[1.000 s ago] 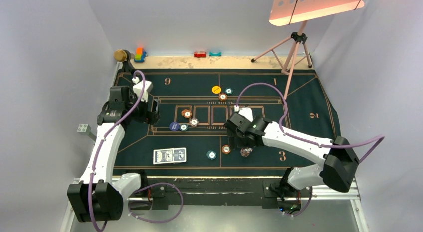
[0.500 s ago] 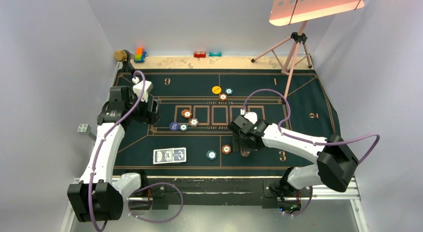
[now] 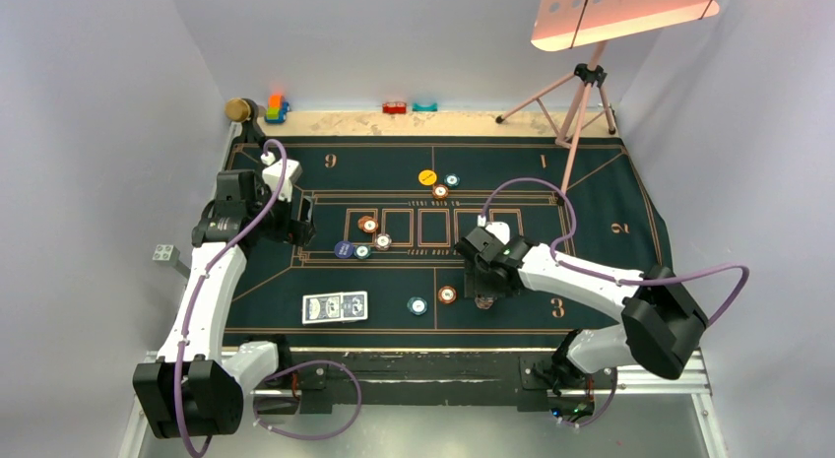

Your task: Distribute texas hold em gaming equipment

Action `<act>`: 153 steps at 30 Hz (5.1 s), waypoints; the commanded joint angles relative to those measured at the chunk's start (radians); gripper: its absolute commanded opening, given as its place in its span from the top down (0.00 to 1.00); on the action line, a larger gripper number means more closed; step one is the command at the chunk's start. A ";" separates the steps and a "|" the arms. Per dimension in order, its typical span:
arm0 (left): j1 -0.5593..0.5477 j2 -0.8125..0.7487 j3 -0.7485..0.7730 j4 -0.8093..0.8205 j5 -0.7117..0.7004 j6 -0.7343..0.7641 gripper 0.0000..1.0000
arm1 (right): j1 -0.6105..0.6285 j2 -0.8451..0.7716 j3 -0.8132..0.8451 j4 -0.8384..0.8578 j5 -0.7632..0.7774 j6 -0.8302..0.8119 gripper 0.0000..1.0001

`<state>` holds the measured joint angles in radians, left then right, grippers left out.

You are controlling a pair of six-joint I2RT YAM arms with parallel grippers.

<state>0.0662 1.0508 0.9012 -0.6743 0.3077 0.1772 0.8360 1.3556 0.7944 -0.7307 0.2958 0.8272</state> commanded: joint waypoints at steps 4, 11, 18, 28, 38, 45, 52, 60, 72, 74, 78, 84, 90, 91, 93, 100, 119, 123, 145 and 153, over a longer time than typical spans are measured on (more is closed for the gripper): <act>0.010 -0.002 -0.005 0.022 0.010 0.018 0.00 | -0.006 -0.007 -0.016 0.026 -0.006 0.002 0.40; 0.009 -0.004 -0.005 0.021 0.010 0.016 0.00 | -0.013 -0.020 -0.017 0.016 -0.002 -0.001 0.53; 0.009 -0.004 -0.005 0.021 0.010 0.017 0.00 | -0.024 -0.045 0.005 -0.011 0.002 -0.007 0.67; 0.009 -0.006 -0.006 0.023 0.009 0.017 0.00 | -0.084 -0.089 0.095 -0.046 -0.021 -0.059 0.84; 0.009 -0.010 -0.006 0.022 0.006 0.018 0.00 | -0.247 0.069 0.420 -0.050 -0.015 -0.225 0.87; 0.009 -0.004 -0.007 0.023 0.007 0.020 0.00 | -0.354 0.385 0.683 0.009 -0.020 -0.295 0.88; 0.009 -0.003 -0.008 0.025 0.003 0.021 0.00 | -0.407 0.657 0.928 0.001 -0.035 -0.297 0.89; 0.009 0.002 -0.009 0.027 0.003 0.021 0.00 | -0.417 0.840 1.081 0.006 -0.037 -0.298 0.89; 0.009 0.005 -0.011 0.029 -0.001 0.025 0.00 | -0.422 0.905 1.093 0.016 -0.075 -0.284 0.86; 0.010 0.002 -0.011 0.027 0.000 0.025 0.00 | -0.422 0.909 1.095 0.020 -0.078 -0.288 0.82; 0.010 0.002 -0.011 0.026 0.001 0.025 0.00 | -0.422 0.926 1.114 -0.001 -0.078 -0.299 0.63; 0.010 -0.004 -0.011 0.026 0.000 0.026 0.00 | -0.423 0.918 1.109 -0.009 -0.066 -0.312 0.38; 0.010 -0.011 -0.012 0.027 0.000 0.024 0.00 | -0.423 0.843 1.155 -0.062 -0.043 -0.325 0.28; 0.010 -0.012 -0.013 0.026 0.001 0.024 0.00 | -0.423 0.809 1.139 -0.060 -0.042 -0.324 0.27; 0.010 -0.014 -0.013 0.026 0.006 0.025 0.00 | -0.422 0.730 1.090 -0.053 -0.031 -0.320 0.27; 0.009 -0.011 -0.018 0.030 0.009 0.028 0.00 | -0.385 0.375 0.683 0.006 -0.056 -0.266 0.25; 0.010 -0.019 -0.013 0.021 0.016 0.022 0.00 | -0.169 -0.063 0.037 -0.013 -0.145 -0.035 0.12; 0.010 -0.021 -0.013 0.022 0.015 0.020 0.00 | -0.133 -0.045 0.011 0.007 -0.148 -0.022 0.11; 0.009 -0.032 -0.013 0.021 0.010 0.015 0.00 | -0.053 0.083 -0.060 0.100 -0.090 0.003 0.43; 0.010 -0.028 -0.012 0.024 0.011 0.015 0.00 | -0.043 0.054 -0.043 0.064 -0.062 0.007 0.54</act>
<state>0.0662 1.0382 0.8852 -0.6720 0.3103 0.1864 0.7868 1.4277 0.7448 -0.6514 0.1928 0.8127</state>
